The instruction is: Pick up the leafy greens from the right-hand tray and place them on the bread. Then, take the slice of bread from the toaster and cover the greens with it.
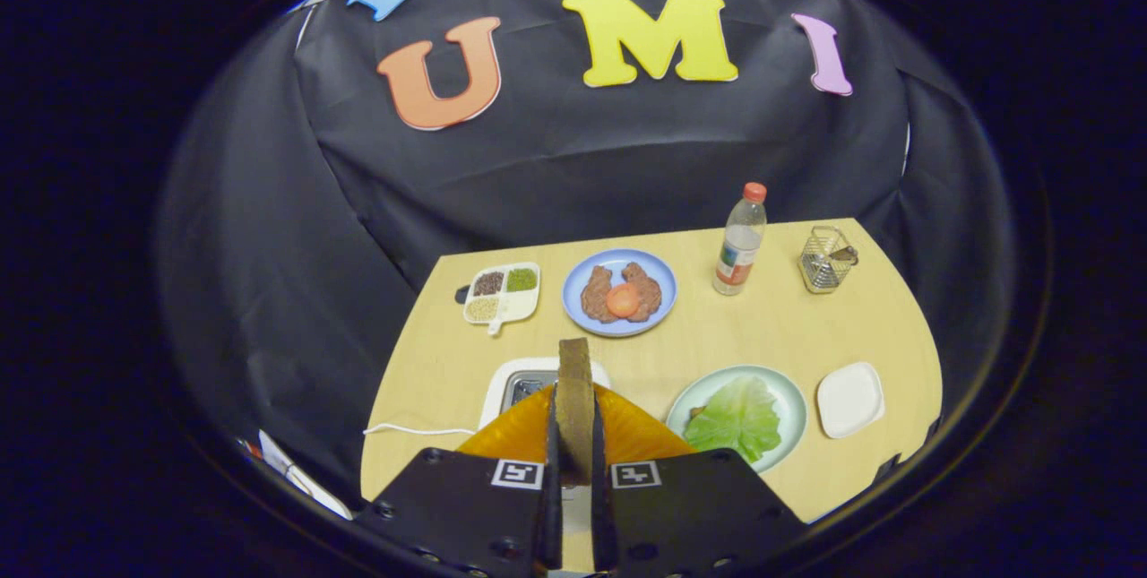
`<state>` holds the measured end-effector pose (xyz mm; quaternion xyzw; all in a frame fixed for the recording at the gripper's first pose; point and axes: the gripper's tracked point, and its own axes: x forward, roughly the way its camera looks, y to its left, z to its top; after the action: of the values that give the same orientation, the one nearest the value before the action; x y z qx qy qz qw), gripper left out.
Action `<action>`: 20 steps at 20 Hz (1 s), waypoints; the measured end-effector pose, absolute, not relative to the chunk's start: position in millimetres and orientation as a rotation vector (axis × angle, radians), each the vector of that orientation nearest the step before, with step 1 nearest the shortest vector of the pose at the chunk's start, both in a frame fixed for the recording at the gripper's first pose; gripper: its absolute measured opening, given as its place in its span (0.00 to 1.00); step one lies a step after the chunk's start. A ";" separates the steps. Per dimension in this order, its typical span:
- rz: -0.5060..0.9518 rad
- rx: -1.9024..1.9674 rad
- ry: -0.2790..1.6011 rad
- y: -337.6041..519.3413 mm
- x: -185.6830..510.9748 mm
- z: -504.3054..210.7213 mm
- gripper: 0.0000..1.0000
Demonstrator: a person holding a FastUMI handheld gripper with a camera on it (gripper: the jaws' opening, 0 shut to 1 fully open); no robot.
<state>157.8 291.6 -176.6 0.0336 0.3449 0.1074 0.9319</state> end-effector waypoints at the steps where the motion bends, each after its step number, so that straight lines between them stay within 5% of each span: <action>1: 0.211 0.082 0.703 281.3 160.2 -173.0 0.13; 12: 0.090 0.117 0.841 185.2 195.1 -256.9 0.13; 20: 0.172 0.110 0.935 170.6 201.8 -317.6 0.13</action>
<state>201.8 170.6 -317.6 0.0529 0.4500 0.0826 0.8876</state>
